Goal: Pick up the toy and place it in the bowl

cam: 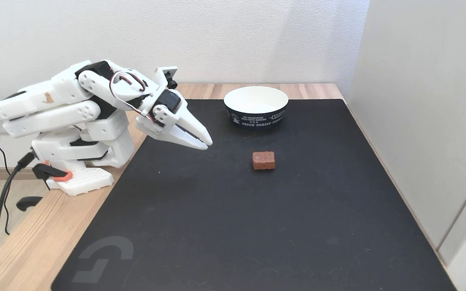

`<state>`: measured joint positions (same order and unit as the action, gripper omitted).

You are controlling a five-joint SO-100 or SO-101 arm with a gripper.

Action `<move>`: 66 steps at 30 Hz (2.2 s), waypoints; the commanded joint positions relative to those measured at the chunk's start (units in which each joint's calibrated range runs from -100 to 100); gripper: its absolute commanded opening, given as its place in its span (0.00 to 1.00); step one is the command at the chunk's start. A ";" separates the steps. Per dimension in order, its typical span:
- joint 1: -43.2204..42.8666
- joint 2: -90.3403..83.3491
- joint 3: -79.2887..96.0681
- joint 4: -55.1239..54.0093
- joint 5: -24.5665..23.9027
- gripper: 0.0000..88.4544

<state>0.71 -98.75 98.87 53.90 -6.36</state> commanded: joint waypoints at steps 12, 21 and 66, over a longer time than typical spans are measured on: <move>0.34 -0.83 0.59 0.20 4.11 0.03; 0.34 -0.83 0.59 0.20 4.11 0.03; 0.00 2.92 -2.92 2.83 6.20 0.56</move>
<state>0.71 -98.75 98.77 55.51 3.63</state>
